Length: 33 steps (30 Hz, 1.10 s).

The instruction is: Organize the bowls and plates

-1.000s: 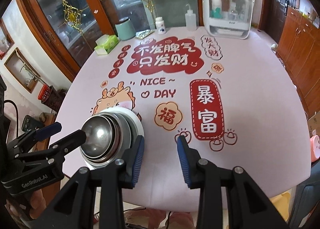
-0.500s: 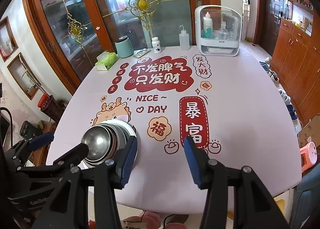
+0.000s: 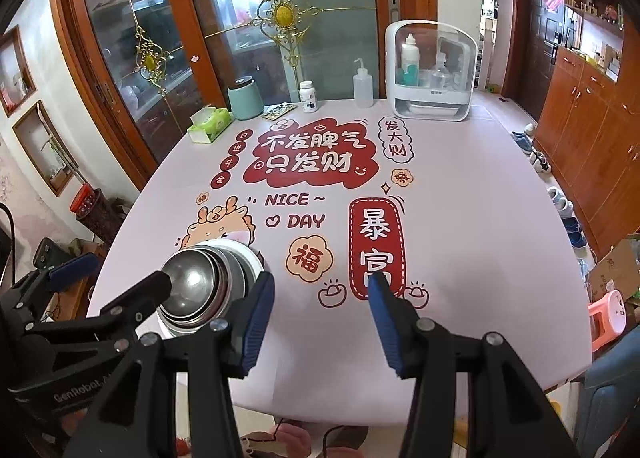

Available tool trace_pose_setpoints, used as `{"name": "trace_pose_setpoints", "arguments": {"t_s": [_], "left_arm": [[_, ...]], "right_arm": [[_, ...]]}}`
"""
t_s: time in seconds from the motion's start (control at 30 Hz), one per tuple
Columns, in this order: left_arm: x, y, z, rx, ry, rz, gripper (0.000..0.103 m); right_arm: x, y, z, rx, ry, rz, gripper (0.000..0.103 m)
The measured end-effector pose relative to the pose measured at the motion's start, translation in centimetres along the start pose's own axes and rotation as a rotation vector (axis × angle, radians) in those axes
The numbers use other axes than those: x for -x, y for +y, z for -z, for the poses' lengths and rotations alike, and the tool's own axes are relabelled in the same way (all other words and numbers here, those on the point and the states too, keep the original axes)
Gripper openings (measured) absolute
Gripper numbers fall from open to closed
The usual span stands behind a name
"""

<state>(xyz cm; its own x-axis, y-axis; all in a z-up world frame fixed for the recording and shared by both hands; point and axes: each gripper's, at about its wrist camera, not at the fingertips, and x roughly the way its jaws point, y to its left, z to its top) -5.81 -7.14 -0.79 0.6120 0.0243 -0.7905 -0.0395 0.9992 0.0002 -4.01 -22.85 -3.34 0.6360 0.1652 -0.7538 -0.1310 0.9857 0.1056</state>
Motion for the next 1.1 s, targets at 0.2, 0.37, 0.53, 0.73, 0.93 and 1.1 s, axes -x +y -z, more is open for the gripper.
{"name": "trace_pose_setpoints", "arguments": {"t_s": [0.2,0.37,0.53,0.73,0.93,1.1], "left_arm": [[0.26,-0.22,-0.19,0.003,-0.017,-0.015,0.097],[0.32,-0.3,-0.29,0.007,-0.027,-0.024,0.097],[0.39,-0.33,-0.26,0.012,-0.033,-0.03,0.097],[0.46,-0.28,-0.28,0.013,-0.035,-0.032,0.097],[0.47,-0.23,-0.26,0.014,-0.035,-0.032,0.097],[0.53,-0.32,-0.14,0.013,-0.032,-0.033,0.097]], "right_arm": [[0.17,-0.14,0.03,0.005,-0.011,0.008,0.049],[0.19,-0.36,0.02,0.003,-0.012,0.009,0.049],[0.23,-0.43,0.02,0.004,-0.016,0.011,0.049],[0.24,-0.41,0.08,0.008,-0.017,0.015,0.049],[0.51,-0.35,0.18,0.009,-0.024,0.015,0.049],[0.47,-0.31,0.19,0.01,-0.023,0.016,0.049]]}}
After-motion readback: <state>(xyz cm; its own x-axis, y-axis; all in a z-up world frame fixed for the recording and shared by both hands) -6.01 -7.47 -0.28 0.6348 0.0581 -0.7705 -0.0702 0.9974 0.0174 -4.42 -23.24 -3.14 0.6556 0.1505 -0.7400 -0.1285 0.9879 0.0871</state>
